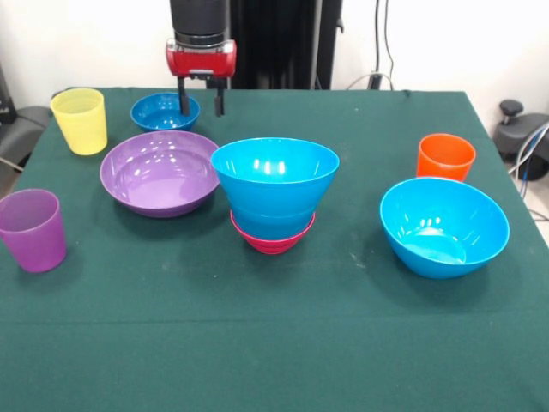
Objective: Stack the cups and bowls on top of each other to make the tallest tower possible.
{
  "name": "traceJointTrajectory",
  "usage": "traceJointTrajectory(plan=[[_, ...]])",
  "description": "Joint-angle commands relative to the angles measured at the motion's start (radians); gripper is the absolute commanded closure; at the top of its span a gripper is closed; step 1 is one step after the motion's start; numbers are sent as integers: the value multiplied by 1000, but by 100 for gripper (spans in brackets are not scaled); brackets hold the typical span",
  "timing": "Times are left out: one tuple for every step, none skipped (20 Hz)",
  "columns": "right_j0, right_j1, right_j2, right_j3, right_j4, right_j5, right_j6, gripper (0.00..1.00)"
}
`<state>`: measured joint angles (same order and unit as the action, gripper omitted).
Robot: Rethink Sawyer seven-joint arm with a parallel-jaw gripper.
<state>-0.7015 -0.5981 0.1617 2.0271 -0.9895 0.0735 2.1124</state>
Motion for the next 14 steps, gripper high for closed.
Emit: traceJointTrajectory(plan=[[48, 96, 10, -129, -76, 13, -16, 0], [68, 130, -18, -159, -92, -13, -2, 0], [83, 160, -42, -183, -100, -48, 13, 0], [72, 165, -31, -183, -96, -41, 4, 0], [74, 154, -31, -177, -91, -34, 1, 0], [71, 143, -29, -170, -87, -25, -4, 0], [62, 135, -19, -163, -83, -14, -12, 0], [54, 134, -10, -162, -81, -7, -19, 0], [48, 131, -4, -159, -80, -1, -24, 0], [44, 125, 1, -155, -79, 5, -28, 0], [39, 120, 7, -151, -77, 10, -32, 0], [39, 116, 6, -149, -78, 11, -32, 0], [37, 114, 8, -147, -77, 14, -34, 0], [38, 114, 6, -148, -79, 12, -33, 0]])
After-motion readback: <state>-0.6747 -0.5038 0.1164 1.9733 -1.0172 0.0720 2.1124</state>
